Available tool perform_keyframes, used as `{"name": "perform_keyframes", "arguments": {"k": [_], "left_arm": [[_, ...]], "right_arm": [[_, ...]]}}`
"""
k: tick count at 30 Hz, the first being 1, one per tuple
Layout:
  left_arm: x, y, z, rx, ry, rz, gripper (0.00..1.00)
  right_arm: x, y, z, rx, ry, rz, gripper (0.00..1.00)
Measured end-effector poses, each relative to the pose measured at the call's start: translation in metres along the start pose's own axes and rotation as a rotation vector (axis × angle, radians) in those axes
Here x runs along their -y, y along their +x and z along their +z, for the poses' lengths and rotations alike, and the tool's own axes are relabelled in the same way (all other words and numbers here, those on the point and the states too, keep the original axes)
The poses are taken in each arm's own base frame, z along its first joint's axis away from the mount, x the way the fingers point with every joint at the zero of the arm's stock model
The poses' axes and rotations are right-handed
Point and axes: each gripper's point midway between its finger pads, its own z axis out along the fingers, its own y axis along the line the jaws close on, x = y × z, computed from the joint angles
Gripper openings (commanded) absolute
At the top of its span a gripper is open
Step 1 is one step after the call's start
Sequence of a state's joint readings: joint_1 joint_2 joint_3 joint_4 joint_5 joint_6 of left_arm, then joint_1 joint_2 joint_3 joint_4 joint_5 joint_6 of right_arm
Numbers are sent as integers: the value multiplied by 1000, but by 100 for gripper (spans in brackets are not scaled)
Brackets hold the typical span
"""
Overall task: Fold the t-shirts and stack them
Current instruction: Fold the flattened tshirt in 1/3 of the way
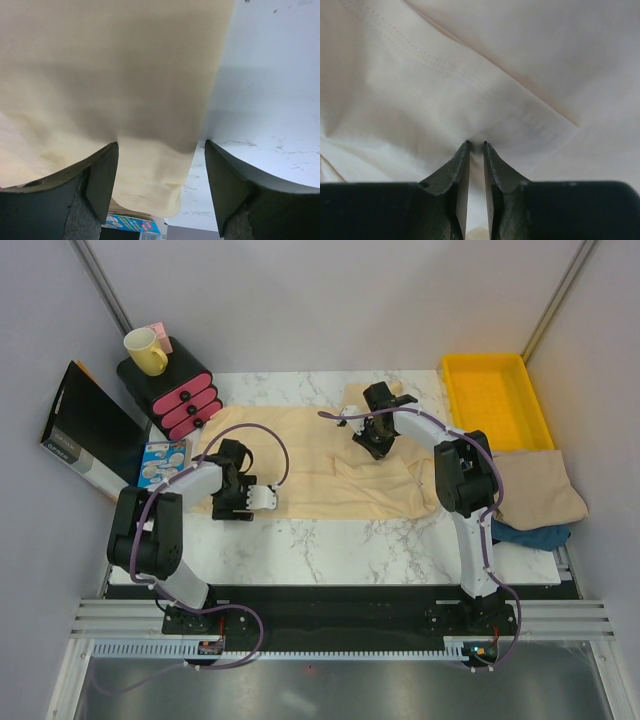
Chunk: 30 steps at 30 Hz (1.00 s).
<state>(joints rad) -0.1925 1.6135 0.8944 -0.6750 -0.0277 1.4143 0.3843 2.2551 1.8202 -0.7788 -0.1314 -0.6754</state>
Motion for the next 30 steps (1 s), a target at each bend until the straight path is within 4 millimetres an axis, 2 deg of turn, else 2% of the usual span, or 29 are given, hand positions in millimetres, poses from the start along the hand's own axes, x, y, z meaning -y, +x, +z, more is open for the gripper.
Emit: {"name": "perform_keyframes", "arguments": {"k": [2, 4, 5, 6, 9, 15, 16, 20, 30], "left_arm": [[1, 0, 2, -9, 19, -9, 76], [1, 0, 3, -20, 31, -10, 76], [1, 0, 3, -26, 34, -6, 76], [2, 0, 3, -29, 34, -4, 76], [2, 0, 3, -30, 33, -4, 76], [1, 0, 1, -29, 26, -3, 76], [1, 0, 1, -29, 26, -3, 76], [1, 0, 1, -32, 26, 0, 76], [1, -1, 1, -45, 26, 10, 76]], "right_arm": [[0, 0, 0, 0, 1, 0, 20], [0, 0, 0, 0, 1, 0, 22], [1, 0, 0, 0, 3, -1, 24], [1, 0, 0, -1, 6, 0, 34], [5, 0, 0, 3, 20, 6, 40], [16, 2, -2, 22, 32, 50, 44], [19, 2, -3, 25, 36, 55, 43], [27, 1, 1, 33, 47, 70, 24], [27, 0, 2, 35, 44, 78, 6]]}}
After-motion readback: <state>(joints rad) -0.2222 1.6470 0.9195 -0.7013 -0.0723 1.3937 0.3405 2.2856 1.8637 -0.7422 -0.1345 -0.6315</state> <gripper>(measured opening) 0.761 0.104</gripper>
